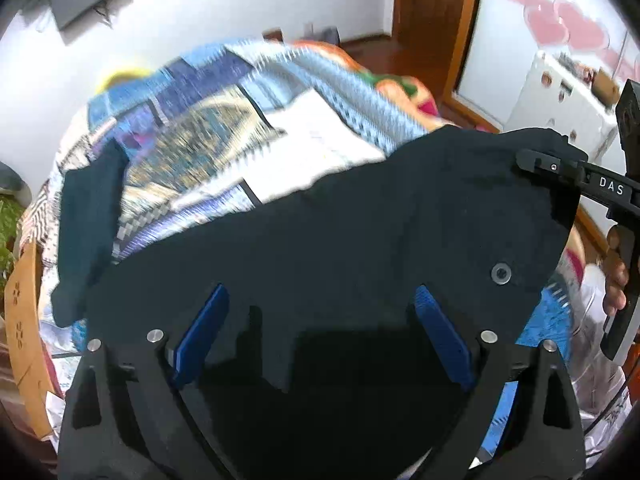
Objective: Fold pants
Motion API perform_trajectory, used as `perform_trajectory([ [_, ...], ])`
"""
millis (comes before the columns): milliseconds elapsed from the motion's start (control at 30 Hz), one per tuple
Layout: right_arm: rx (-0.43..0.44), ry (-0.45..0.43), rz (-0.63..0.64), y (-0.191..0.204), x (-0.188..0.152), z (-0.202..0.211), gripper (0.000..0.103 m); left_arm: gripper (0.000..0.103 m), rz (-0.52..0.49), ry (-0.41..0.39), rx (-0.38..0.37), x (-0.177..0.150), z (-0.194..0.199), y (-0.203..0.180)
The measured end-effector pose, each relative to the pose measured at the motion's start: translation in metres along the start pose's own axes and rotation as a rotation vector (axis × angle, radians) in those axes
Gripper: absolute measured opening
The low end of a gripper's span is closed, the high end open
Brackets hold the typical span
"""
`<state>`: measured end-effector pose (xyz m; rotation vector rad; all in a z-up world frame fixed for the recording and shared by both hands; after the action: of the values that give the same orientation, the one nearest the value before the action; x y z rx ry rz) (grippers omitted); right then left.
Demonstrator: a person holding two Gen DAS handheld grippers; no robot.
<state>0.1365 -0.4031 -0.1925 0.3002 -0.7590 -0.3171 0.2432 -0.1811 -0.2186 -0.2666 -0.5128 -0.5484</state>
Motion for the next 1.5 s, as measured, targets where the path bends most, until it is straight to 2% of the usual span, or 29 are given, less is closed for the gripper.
perform_trajectory([
  [233,0.127,-0.147,0.159,0.075,0.031,0.047,0.007,0.095,0.097,-0.177,0.015,0.007,0.071,0.036],
  [333,0.197,-0.166,0.226,0.115,0.034,0.053,0.007,0.095,0.134,-0.231,0.016,0.003,0.097,0.052],
  [467,0.265,-0.129,0.318,0.162,0.022,0.044,0.007,0.095,0.181,-0.313,0.030,-0.007,0.132,0.075],
  [600,0.311,-0.031,0.409,0.201,-0.007,0.016,0.007,0.096,0.223,-0.356,0.062,-0.024,0.155,0.097],
  [700,0.321,0.082,0.486,0.226,-0.041,-0.013,0.007,0.096,0.260,-0.353,0.082,-0.038,0.159,0.113],
  [833,0.325,0.291,0.564,0.239,-0.094,-0.055,0.007,0.095,0.310,-0.323,0.090,-0.056,0.155,0.130],
  [867,0.314,0.322,0.581,0.241,-0.105,-0.061,0.011,0.095,0.317,-0.312,0.095,-0.060,0.152,0.134],
  [933,0.266,0.346,0.626,0.244,-0.117,-0.064,0.013,0.095,0.324,-0.297,0.106,-0.065,0.149,0.138],
  [1000,0.253,0.341,0.661,0.247,-0.120,-0.058,0.022,0.095,0.325,-0.286,0.111,-0.068,0.145,0.141],
  [1067,0.282,0.357,0.667,0.248,-0.113,-0.048,0.045,0.096,0.325,-0.282,0.113,-0.066,0.143,0.142],
  [1167,0.299,0.304,0.673,0.250,-0.101,-0.032,0.046,0.095,0.321,-0.281,0.107,-0.061,0.140,0.140],
  [1267,0.308,0.235,0.645,0.235,-0.074,-0.018,0.046,0.096,0.296,-0.278,0.094,-0.051,0.135,0.133],
  [1333,0.280,0.182,0.632,0.224,-0.060,-0.011,0.047,0.096,0.266,-0.269,0.085,-0.043,0.129,0.124],
  [1433,0.187,0.108,0.644,0.207,-0.039,-0.014,0.047,0.096,0.212,-0.243,0.046,-0.029,0.114,0.109],
  [1500,0.136,0.096,0.649,0.199,-0.031,-0.024,0.047,0.095,0.186,-0.212,0.031,-0.023,0.100,0.099],
])
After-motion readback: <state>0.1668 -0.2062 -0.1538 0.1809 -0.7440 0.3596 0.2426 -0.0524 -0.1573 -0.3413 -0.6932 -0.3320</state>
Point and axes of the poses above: each gripper's, at about its wrist camera, not at the fingertips, and z roughly against the way its jaws point, y to its left, x to its top, the point moved 2 cm from there along -z, roughly the way its jaws point, and after that the axes turned 10 degrees about -x, right-handed, at the moved point
